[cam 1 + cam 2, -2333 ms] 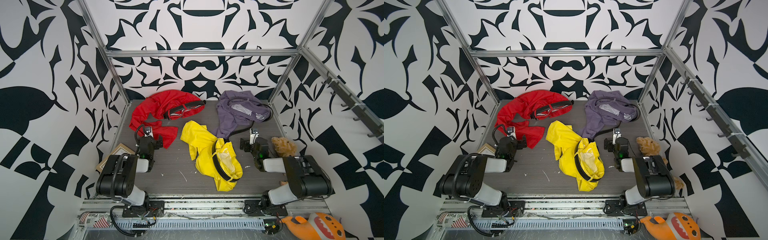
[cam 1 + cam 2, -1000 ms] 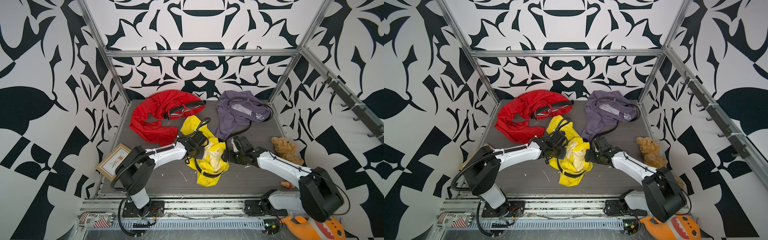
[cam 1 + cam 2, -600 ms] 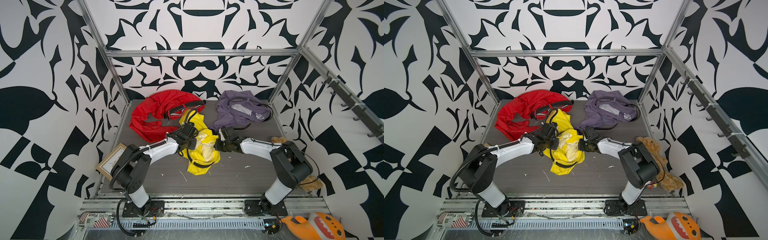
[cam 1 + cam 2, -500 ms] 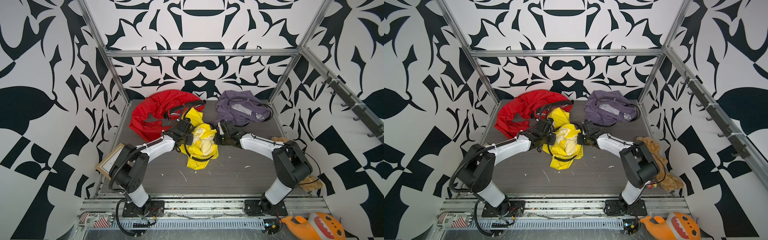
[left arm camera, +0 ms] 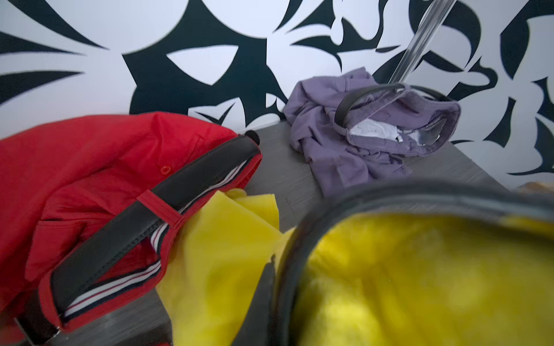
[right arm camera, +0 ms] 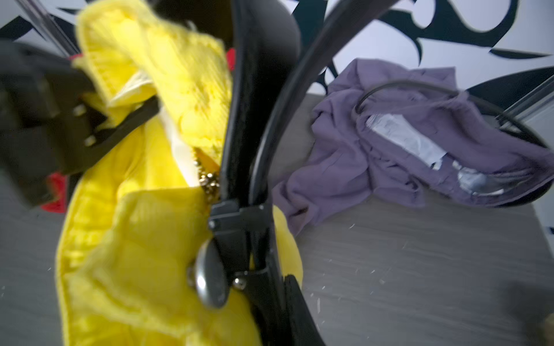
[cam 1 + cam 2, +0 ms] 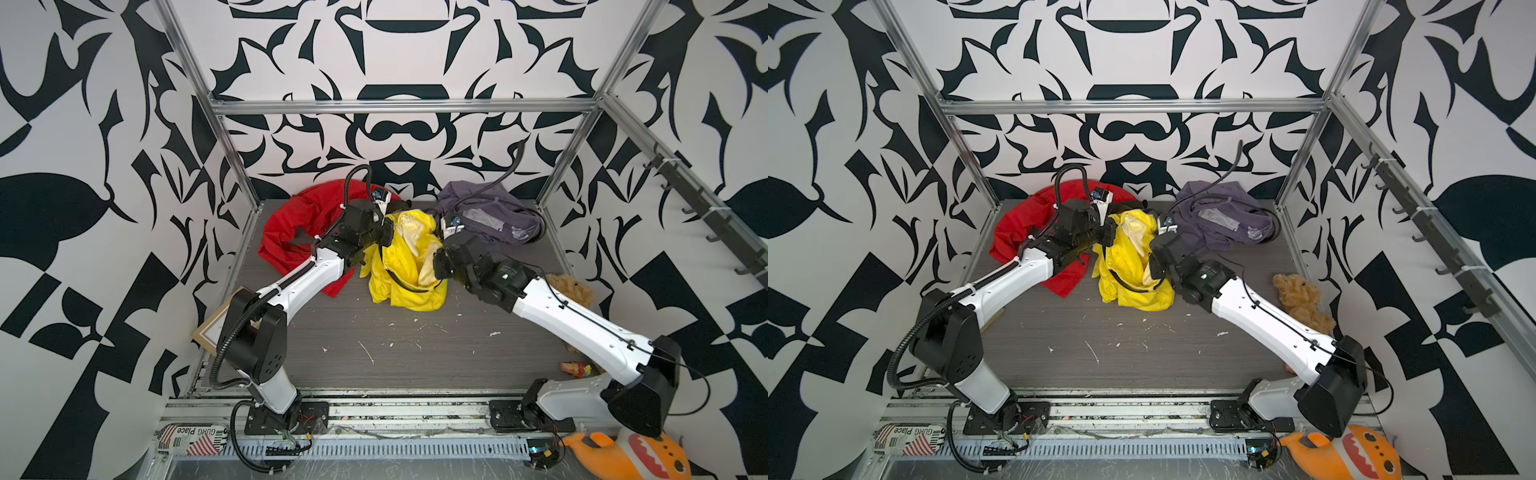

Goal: Remove the belt from the trousers
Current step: Adjust the trousers at the center of the board.

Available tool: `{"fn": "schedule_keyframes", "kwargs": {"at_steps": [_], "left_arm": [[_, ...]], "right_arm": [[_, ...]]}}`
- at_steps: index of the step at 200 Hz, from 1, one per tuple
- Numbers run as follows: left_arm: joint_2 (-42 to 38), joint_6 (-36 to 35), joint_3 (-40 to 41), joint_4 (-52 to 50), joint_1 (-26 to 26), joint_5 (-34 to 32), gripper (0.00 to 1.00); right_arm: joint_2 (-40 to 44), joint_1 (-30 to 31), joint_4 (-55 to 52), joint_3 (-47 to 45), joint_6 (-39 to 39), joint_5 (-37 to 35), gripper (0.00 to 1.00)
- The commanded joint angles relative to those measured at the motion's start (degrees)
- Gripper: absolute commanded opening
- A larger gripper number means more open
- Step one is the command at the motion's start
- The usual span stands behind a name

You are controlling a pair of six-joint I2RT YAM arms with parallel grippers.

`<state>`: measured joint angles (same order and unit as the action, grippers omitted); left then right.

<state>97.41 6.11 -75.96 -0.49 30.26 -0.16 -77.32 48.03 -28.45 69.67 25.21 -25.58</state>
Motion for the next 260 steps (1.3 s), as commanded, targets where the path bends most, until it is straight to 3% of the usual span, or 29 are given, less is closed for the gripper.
{"fn": "schedule_keyframes", "kwargs": {"at_steps": [1,8,29,46,76,92,110,156,179,209,260], "left_arm": [[5.11,1.45,0.99,-6.94,-0.48,2.71,0.0],[5.82,2.67,1.67,-8.93,-0.47,2.6,0.0],[3.86,6.59,7.72,-8.62,-0.48,2.86,0.46],[-0.58,8.83,13.46,-7.59,-0.48,1.45,0.69],[-8.6,9.7,16.84,-14.61,-0.51,-3.05,0.9],[-12.46,10.73,16.56,-18.18,-0.28,-4.03,0.93],[-15.44,12.45,15.45,-21.7,1.75,-5.15,0.94],[-14.85,14.99,8.07,-29.16,16.04,-13.88,0.96],[-11.15,16.69,3.75,-31.94,22.76,-15.95,0.96],[-5.8,17.8,0.91,-32.82,30.31,-16.09,0.96],[-2.13,20.15,4.53,-38.99,34.22,-14.61,0.92]], "right_arm": [[-3.89,6.17,-7.1,-2.85,12.18,-0.42,0.0],[-5.52,7.29,-6.51,-3.42,14.58,-0.32,0.0],[-11.09,7.87,-1.91,-4.49,17.18,4.91,0.0],[-14.98,7.96,0.28,-3.92,16.83,11.05,0.0],[-14.18,8.05,-2.71,-3.34,15.23,18.27,0.44],[-10.77,8.05,-6.24,-3.83,14.45,20.82,0.6],[-5.3,8.05,-11.69,-4.92,14.49,22.05,0.7],[9.92,7.13,-26.13,-4.18,15.75,15.21,0.87],[14.3,3.81,-30.95,-3.46,14.74,10.83,0.89],[19.16,-4.33,-31.76,-6.26,11.75,11.0,0.9],[21.33,-11.61,-31.06,-8.2,7.89,13.55,0.9]]}}
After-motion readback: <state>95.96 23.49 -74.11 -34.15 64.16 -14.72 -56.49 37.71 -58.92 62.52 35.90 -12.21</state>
